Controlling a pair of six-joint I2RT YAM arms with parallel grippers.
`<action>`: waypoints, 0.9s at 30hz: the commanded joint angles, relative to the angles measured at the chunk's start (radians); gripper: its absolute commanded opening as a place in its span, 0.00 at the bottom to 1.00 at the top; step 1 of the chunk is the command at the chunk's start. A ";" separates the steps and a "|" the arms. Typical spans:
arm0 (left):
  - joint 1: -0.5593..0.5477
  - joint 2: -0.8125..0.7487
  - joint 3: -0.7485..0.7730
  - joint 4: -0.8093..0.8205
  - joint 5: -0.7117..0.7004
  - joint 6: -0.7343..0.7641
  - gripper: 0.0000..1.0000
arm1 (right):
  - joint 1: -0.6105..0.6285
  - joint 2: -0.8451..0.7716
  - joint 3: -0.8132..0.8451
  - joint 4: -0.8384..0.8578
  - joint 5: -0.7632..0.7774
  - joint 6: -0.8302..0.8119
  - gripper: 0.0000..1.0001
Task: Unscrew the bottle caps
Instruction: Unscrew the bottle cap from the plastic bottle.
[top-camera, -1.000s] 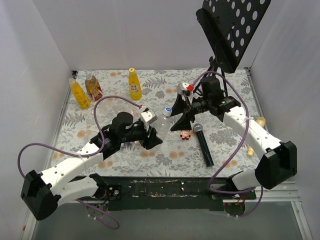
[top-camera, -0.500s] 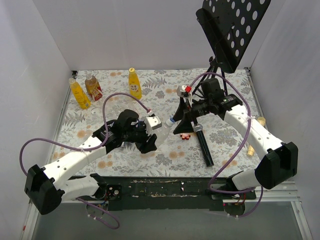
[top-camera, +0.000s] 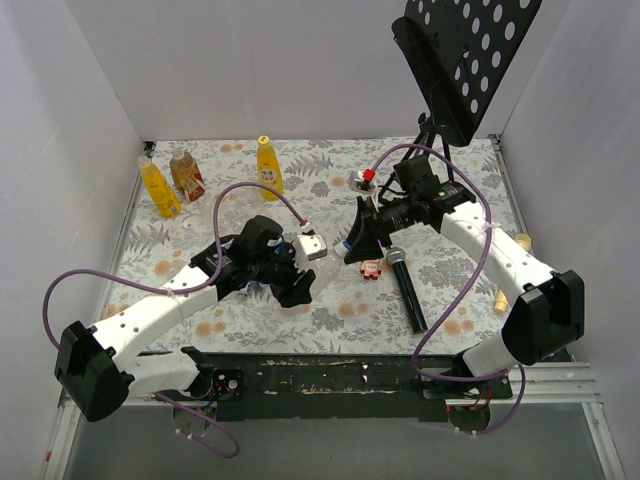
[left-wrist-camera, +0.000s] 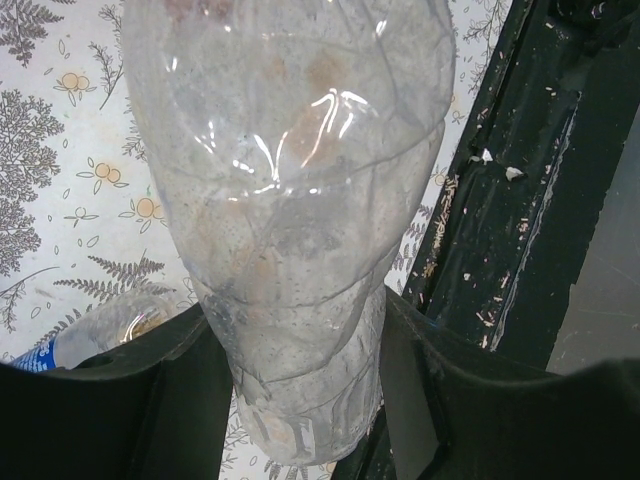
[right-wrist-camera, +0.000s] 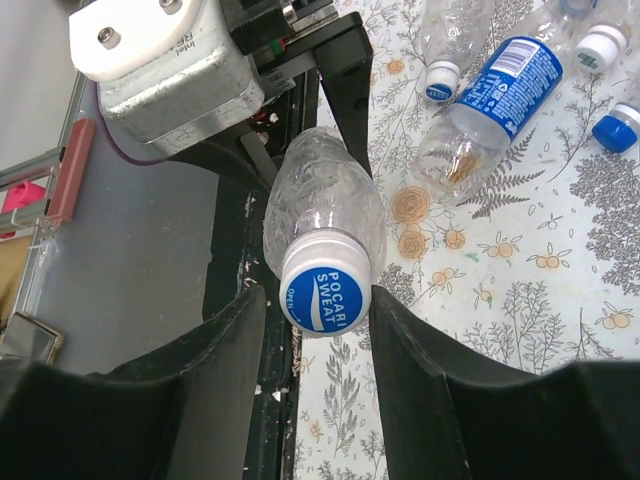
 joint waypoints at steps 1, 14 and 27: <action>0.005 -0.001 0.046 -0.031 0.018 0.029 0.08 | 0.005 0.003 0.061 -0.032 -0.024 -0.007 0.54; 0.005 0.002 0.052 -0.039 0.013 0.034 0.07 | 0.008 0.009 0.068 -0.031 -0.019 0.010 0.54; 0.003 -0.022 0.049 -0.051 0.010 0.046 0.04 | 0.042 0.030 0.101 -0.119 -0.019 -0.076 0.01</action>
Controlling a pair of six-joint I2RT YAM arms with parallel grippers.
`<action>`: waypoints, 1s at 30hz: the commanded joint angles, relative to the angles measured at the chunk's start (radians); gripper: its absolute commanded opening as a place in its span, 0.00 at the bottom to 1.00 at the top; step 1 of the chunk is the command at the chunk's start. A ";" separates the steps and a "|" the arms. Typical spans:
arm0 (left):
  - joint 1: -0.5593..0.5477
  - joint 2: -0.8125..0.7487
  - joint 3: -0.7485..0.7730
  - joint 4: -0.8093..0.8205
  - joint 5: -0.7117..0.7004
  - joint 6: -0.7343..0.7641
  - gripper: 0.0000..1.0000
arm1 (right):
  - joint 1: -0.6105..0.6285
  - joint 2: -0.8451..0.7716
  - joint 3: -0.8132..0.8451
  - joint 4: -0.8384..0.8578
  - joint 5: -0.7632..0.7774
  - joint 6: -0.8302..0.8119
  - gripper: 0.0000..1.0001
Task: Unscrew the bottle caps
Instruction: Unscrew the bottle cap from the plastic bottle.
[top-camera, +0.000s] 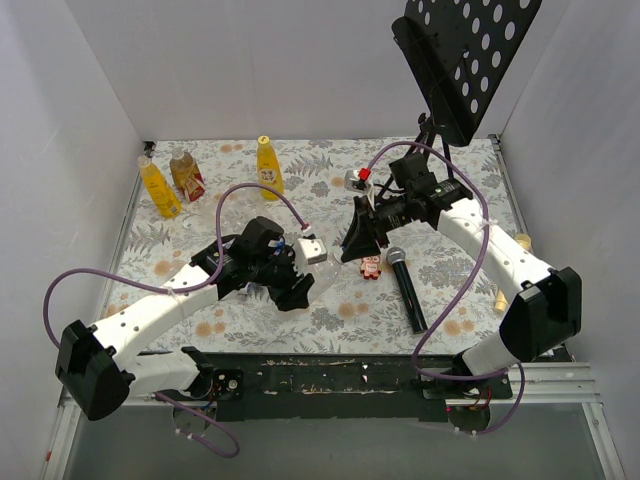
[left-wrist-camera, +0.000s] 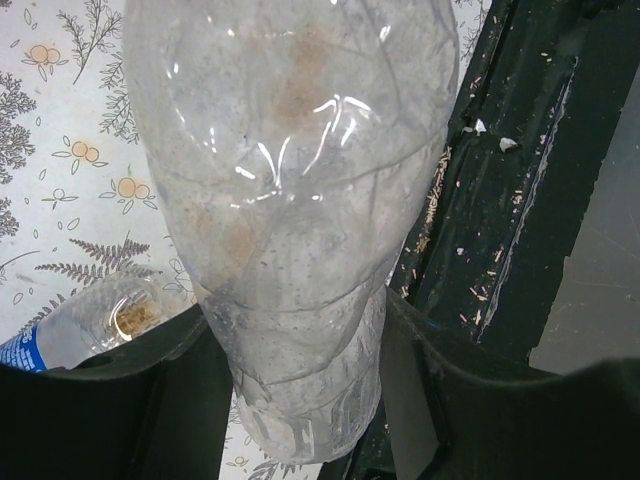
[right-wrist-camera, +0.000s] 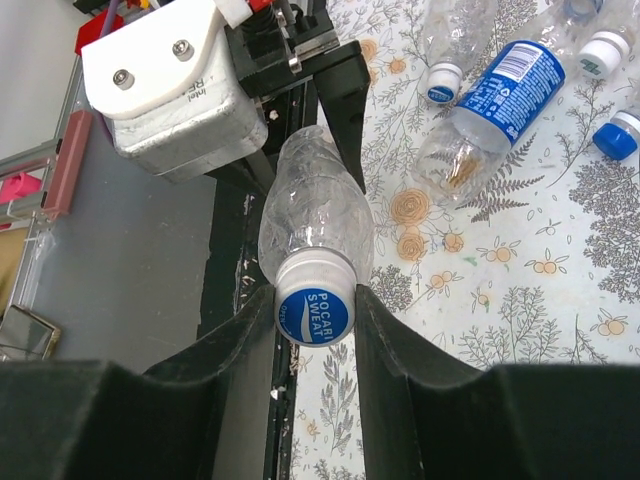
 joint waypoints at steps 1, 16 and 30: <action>0.005 -0.046 0.030 0.016 0.006 0.021 0.01 | 0.018 0.008 0.072 -0.127 -0.033 -0.133 0.01; 0.137 0.029 0.093 -0.036 0.573 0.015 0.00 | 0.254 -0.154 0.125 -0.548 0.258 -1.236 0.01; 0.143 0.128 0.134 -0.024 0.451 -0.001 0.00 | 0.316 -0.197 0.074 -0.212 0.395 -0.719 0.64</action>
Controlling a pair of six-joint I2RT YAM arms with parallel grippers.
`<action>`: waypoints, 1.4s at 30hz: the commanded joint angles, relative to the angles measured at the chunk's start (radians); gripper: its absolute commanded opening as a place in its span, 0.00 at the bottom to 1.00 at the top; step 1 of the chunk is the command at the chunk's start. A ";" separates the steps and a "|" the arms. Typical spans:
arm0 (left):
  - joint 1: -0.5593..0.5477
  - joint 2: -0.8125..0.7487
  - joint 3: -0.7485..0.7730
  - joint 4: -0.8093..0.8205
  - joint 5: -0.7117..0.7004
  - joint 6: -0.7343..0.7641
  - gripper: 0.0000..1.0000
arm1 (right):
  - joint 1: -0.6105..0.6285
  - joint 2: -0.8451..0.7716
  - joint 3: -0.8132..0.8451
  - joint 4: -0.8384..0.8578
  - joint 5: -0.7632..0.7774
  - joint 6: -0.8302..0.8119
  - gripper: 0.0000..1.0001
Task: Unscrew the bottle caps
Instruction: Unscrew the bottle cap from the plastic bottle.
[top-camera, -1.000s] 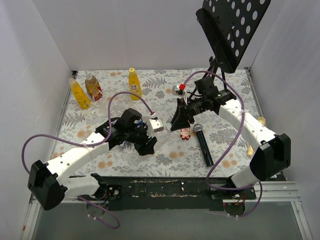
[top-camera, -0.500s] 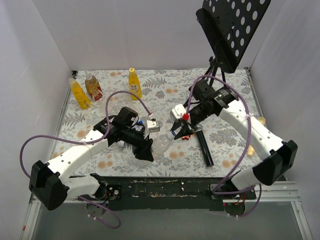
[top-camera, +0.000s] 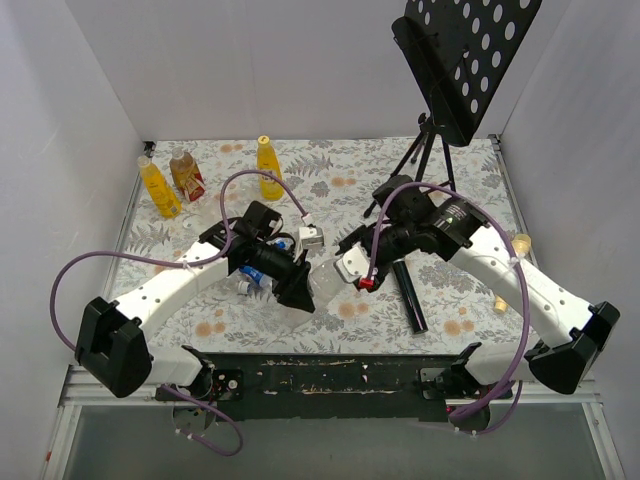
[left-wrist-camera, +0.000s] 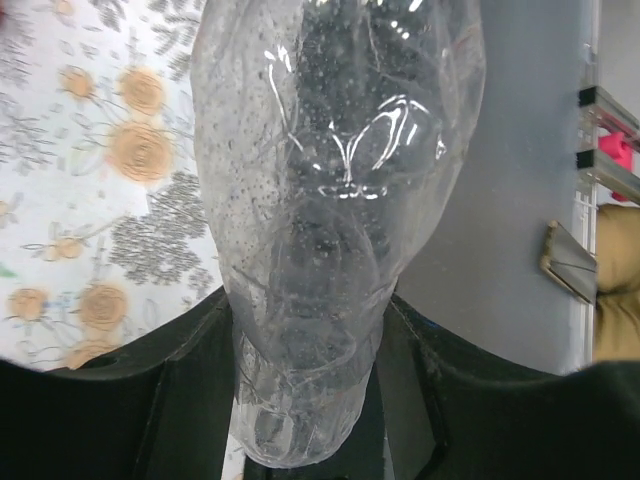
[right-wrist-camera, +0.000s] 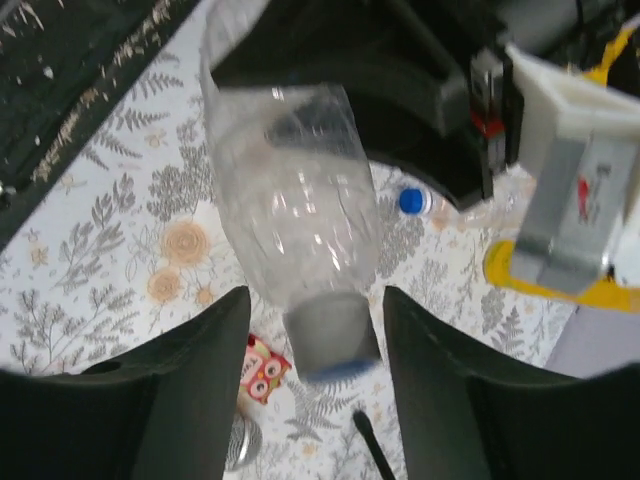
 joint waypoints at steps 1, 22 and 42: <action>0.014 -0.043 0.040 0.112 -0.075 -0.048 0.00 | 0.019 -0.009 -0.027 0.140 -0.173 0.426 0.68; -0.043 -0.204 -0.070 0.201 -0.355 -0.077 0.00 | -0.359 0.053 -0.113 0.513 -0.472 1.585 0.70; -0.046 -0.199 -0.057 0.205 -0.356 -0.080 0.00 | -0.297 0.069 -0.121 0.531 -0.409 1.565 0.36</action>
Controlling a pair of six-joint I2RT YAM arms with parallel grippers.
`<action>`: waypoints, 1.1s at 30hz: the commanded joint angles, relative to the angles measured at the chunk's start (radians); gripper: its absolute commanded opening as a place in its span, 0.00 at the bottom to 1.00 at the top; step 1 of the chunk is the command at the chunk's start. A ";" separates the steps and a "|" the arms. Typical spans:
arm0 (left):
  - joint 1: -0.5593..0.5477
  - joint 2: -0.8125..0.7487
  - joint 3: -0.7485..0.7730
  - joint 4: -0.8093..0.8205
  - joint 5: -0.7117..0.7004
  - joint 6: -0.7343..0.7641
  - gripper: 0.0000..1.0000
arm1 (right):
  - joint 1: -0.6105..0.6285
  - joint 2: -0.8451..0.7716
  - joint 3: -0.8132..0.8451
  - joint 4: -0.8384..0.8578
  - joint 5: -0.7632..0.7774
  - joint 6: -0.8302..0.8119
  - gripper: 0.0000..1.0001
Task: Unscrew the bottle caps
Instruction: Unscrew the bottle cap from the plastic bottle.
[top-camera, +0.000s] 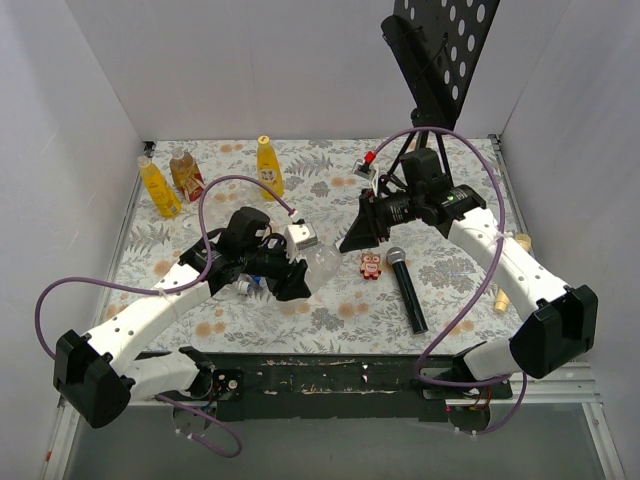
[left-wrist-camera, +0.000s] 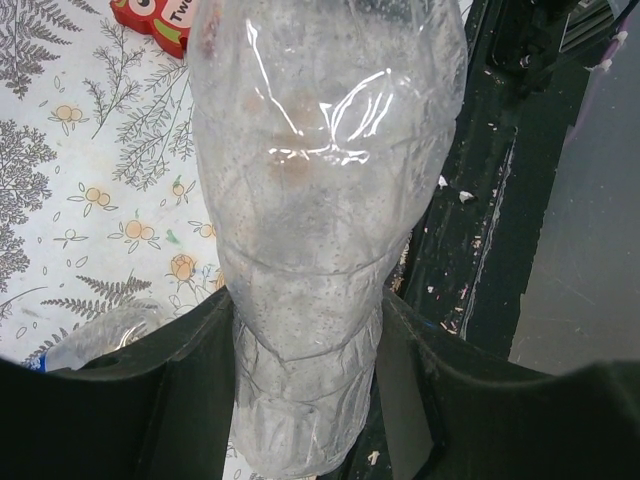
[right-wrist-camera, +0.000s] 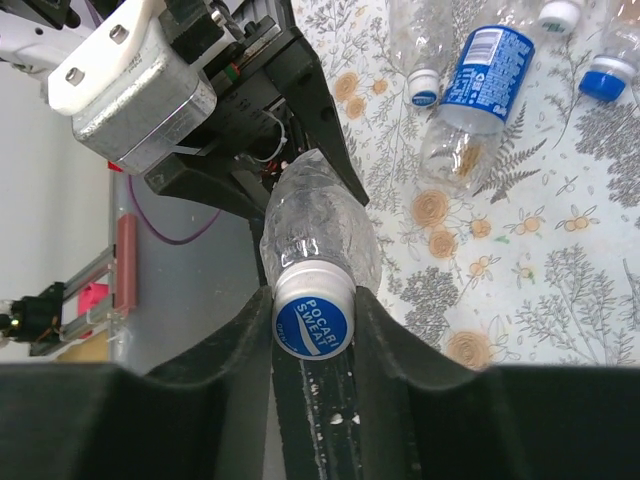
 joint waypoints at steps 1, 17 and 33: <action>-0.004 -0.013 0.019 0.014 0.009 0.005 0.00 | 0.001 -0.038 0.006 0.046 0.002 0.016 0.29; 0.005 0.003 0.056 -0.059 0.188 0.027 0.00 | 0.062 -0.072 0.029 -0.302 -0.168 -0.497 0.01; 0.009 0.139 0.168 -0.176 0.360 0.088 0.00 | 0.447 -0.229 0.043 -0.500 0.390 -1.424 0.01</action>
